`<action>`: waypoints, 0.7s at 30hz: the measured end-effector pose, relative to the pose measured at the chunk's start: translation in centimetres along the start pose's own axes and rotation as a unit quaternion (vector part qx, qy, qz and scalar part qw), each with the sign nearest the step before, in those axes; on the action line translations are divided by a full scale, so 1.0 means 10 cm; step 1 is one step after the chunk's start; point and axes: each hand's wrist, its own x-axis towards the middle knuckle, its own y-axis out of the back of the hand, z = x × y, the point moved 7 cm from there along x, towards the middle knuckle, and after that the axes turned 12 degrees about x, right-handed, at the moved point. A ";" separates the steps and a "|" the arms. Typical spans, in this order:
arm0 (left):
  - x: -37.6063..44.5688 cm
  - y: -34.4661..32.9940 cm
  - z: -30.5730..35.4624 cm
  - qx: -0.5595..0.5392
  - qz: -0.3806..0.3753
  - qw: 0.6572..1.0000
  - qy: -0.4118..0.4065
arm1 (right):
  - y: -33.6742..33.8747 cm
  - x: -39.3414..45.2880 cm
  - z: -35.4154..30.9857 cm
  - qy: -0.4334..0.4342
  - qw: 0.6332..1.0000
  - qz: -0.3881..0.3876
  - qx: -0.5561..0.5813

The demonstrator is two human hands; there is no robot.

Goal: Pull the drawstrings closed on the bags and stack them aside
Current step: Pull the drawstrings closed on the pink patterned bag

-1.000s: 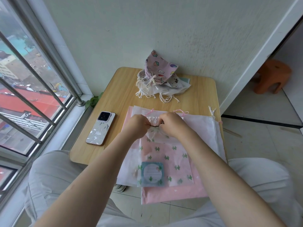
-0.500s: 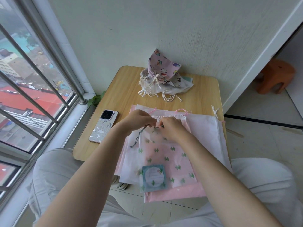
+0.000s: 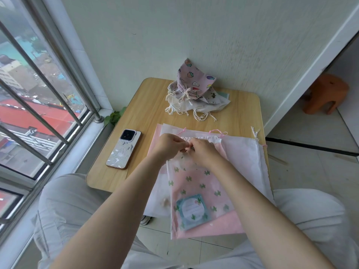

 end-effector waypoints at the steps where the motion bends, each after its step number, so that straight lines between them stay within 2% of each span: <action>1: 0.01 0.01 0.00 0.034 0.011 0.999 0.002 | 0.01 -0.02 -0.02 -0.002 1.000 -0.004 0.008; 5: 0.02 0.00 0.07 0.146 -0.012 0.989 -0.018 | 0.06 -0.05 -0.07 -0.006 0.999 -0.010 0.032; 7: 0.00 0.00 0.12 0.159 -0.026 0.986 -0.038 | 0.07 -0.04 -0.04 -0.017 0.998 -0.014 0.052; 11: 0.02 0.00 0.13 0.140 -0.022 0.988 -0.054 | 0.08 0.00 0.07 -0.051 0.985 -0.020 0.165; 16: -0.01 -0.10 0.21 0.211 -0.069 0.971 -0.084 | 0.17 0.02 0.08 -0.069 0.965 -0.016 0.251; 18: 0.00 -0.14 0.20 0.213 -0.076 0.970 -0.088 | 0.22 0.03 0.00 -0.054 0.947 -0.011 0.316; 21: -0.01 -0.13 0.18 0.183 -0.070 0.977 -0.081 | 0.38 0.04 -0.16 0.004 0.866 0.022 0.500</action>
